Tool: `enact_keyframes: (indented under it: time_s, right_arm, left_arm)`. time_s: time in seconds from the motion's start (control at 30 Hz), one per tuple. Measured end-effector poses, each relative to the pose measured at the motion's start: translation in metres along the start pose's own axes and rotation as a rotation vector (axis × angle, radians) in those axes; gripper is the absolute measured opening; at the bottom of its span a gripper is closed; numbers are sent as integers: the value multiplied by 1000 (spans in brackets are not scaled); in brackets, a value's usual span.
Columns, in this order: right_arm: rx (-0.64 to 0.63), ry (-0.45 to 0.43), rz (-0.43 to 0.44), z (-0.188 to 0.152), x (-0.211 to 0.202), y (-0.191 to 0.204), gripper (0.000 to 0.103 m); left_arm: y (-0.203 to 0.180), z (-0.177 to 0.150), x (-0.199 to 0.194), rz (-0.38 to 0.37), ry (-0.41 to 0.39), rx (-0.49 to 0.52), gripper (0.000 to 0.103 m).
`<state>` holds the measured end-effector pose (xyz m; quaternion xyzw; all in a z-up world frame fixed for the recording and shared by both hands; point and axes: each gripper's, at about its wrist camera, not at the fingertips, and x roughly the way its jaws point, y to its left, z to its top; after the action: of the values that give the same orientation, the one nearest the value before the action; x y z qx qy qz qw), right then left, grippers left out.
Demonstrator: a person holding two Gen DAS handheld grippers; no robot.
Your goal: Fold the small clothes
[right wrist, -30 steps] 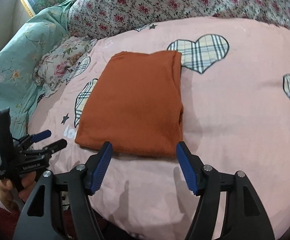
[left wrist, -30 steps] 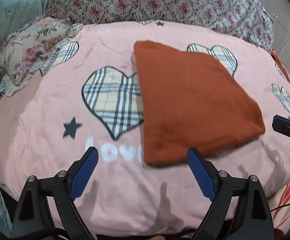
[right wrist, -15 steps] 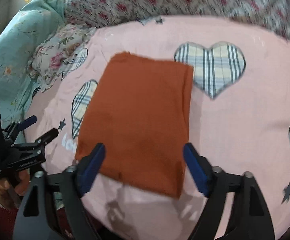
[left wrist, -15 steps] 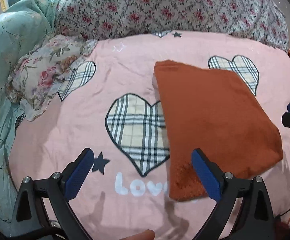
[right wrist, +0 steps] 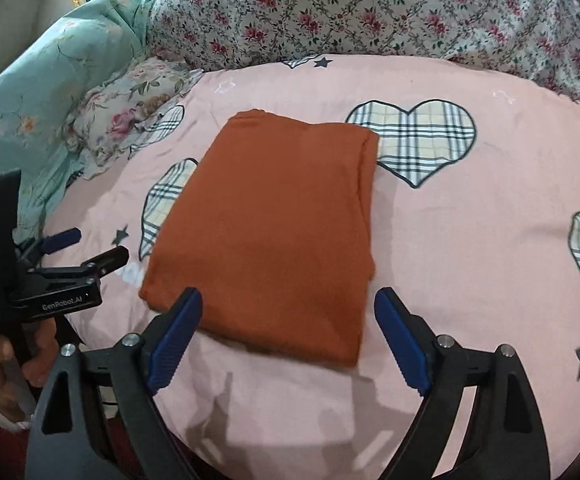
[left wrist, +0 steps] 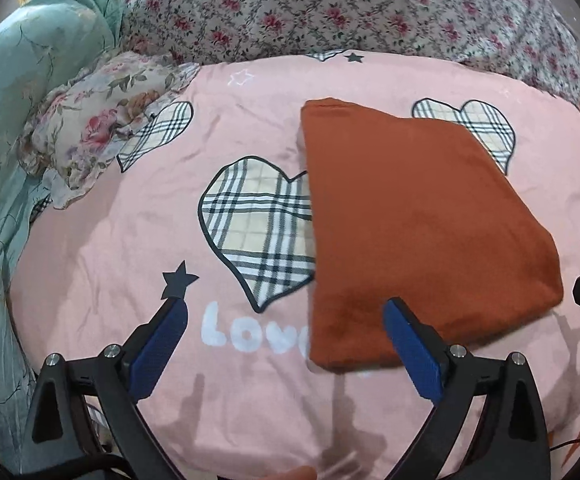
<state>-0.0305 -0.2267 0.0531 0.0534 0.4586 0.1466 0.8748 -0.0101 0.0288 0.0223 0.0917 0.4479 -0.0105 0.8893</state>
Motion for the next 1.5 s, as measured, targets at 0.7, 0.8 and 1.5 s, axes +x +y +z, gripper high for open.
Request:
enact_keyframes:
  time_s: [0.7,0.8,1.5]
  right_arm:
    - [-17,27,-4,21,33,-4,90]
    - [6,30,5,30,42,-10,90]
    - [222,12,72,80,106,-67,12]
  left_arm:
    - [1,13,32,-80,33,-12,99]
    - [7,20,42,-114,39,-40,99]
    - [6,45,112,-174,147,-51,99]
